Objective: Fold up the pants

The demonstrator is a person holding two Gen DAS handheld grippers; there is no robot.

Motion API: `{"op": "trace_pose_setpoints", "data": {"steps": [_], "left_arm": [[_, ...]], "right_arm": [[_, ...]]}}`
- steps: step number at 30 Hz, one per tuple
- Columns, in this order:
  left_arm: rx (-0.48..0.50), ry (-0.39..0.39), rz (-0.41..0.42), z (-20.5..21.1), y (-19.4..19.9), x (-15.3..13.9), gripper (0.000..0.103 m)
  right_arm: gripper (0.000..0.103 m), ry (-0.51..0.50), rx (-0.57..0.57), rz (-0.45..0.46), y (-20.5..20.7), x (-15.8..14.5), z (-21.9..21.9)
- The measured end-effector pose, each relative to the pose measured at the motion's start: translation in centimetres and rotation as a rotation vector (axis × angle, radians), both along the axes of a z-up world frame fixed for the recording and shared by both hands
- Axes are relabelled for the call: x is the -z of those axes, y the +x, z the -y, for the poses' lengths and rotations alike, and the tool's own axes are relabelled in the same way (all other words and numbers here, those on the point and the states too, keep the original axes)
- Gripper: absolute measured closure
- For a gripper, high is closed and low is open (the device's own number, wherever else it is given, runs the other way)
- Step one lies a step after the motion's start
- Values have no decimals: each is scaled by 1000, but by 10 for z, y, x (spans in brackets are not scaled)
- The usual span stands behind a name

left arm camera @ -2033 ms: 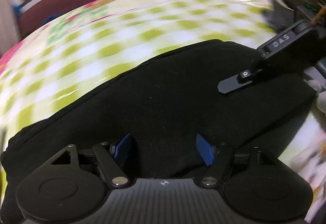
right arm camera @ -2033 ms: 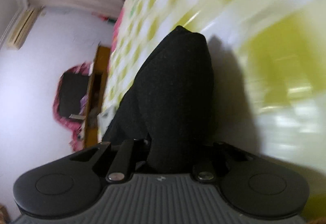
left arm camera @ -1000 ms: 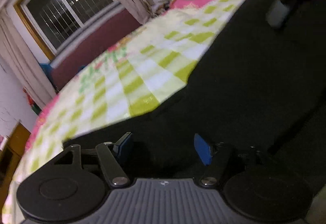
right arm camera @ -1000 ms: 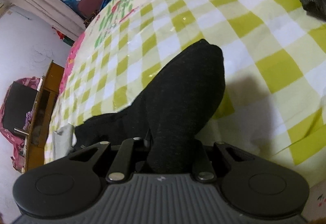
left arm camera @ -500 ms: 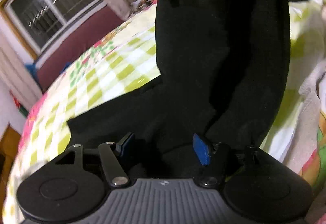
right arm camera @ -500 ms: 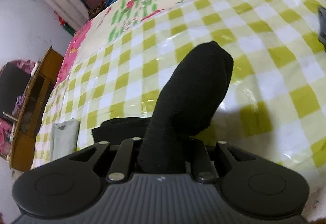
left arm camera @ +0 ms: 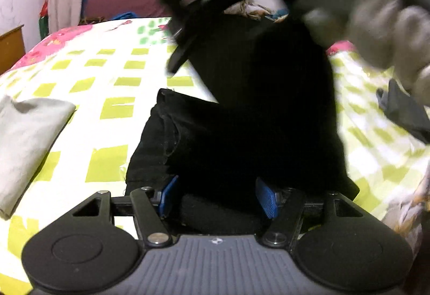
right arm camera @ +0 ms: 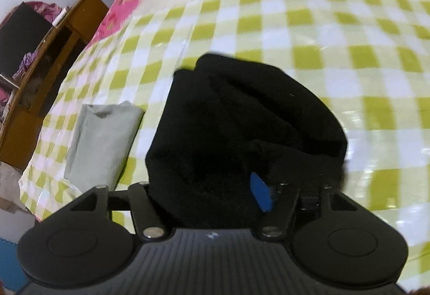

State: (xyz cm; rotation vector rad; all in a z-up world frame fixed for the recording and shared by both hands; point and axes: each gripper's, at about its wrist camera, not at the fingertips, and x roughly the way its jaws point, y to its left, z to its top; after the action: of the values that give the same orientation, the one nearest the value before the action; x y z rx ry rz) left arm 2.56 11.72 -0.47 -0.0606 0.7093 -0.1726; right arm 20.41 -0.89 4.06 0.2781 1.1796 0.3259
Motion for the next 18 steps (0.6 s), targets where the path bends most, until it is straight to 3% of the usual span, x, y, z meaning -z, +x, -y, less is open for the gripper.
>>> {"op": "trace_pose_setpoints", "data": {"steps": [5,8,11,15,18], "left_arm": [[-60,15,37,-8,-13,-4,26],[-103,-42,33,-23,-20,-6,26],[-149,-73,33,-36,-29,-7,26],[-245,-56,9,-59,-41,-7,26],[-295,-53,7,-76,-41,-13,26]], "right_arm": [[42,95,-56,-27,-4,2,-24],[42,113,-78,30,-14,-14,-21],[42,68,-91,112,-25,-25,-10],[41,-92,-90,210,-40,-21,13],[42,-105,-85,236,-37,-13,25]]}}
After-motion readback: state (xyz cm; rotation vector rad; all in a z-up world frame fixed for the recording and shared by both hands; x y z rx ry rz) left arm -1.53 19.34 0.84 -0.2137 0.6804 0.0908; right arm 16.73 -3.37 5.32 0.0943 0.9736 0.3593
